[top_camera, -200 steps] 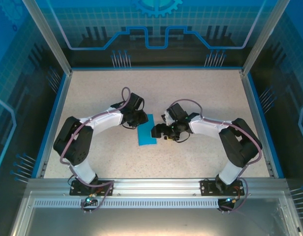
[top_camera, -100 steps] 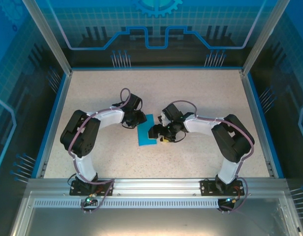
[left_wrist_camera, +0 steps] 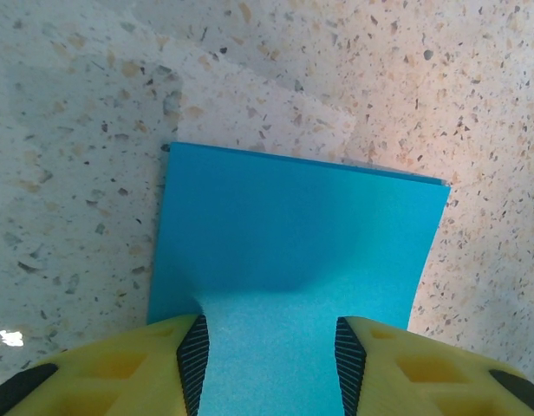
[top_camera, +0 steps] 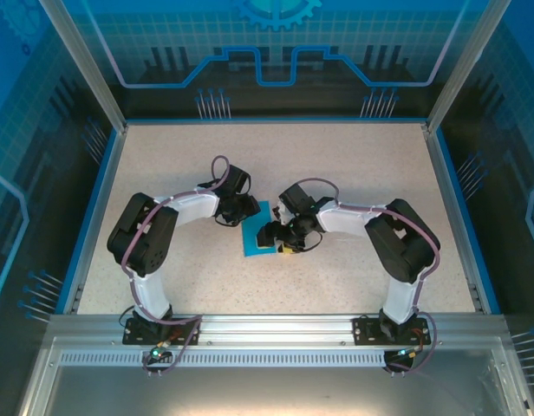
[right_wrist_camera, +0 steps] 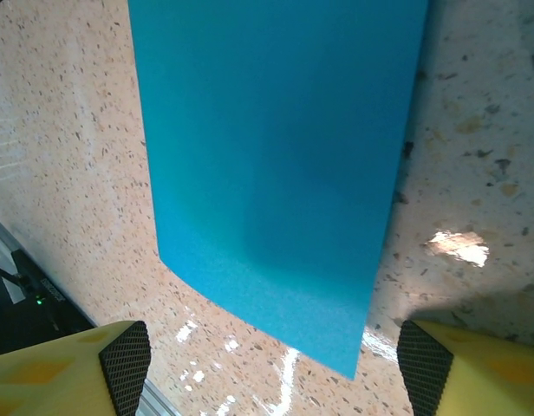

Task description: Fold a paper plane with a square sheet of paper (pick it up from the middle)

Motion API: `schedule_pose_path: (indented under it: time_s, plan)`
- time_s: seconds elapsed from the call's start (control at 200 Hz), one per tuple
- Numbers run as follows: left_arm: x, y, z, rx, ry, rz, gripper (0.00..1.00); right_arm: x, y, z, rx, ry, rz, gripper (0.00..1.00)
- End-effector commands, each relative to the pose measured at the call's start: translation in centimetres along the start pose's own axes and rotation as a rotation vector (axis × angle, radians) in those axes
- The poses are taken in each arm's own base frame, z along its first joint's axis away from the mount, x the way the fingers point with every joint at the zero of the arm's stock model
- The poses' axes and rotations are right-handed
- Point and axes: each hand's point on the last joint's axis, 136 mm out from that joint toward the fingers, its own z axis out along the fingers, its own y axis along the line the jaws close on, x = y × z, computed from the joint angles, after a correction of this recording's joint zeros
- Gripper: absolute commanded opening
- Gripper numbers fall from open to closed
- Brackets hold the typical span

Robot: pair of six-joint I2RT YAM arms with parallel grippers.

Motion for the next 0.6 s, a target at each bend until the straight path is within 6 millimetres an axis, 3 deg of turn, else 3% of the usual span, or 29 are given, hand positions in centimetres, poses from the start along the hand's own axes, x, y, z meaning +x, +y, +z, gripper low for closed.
schedule_pose_path:
  time_s: [0.0, 0.14, 0.35, 0.595]
  plan:
    - [0.5, 1.4, 0.9, -0.022, 0.035, -0.028, 0.48, 1.2, 1.2, 0.7, -0.030, 0.057, 0.007, 0.77]
    - [0.6, 1.5, 1.1, -0.024, 0.040, -0.034, 0.47, 1.5, 1.7, 0.5, -0.058, 0.069, 0.003, 0.71]
    - [0.8, 1.6, 1.2, -0.024, 0.045, -0.032, 0.47, 1.9, 1.7, -0.5, -0.052, 0.045, -0.009, 0.54]
    - [0.9, 1.5, 1.2, -0.019, 0.050, -0.029, 0.46, 1.0, 1.6, -0.7, -0.024, -0.003, -0.034, 0.33]
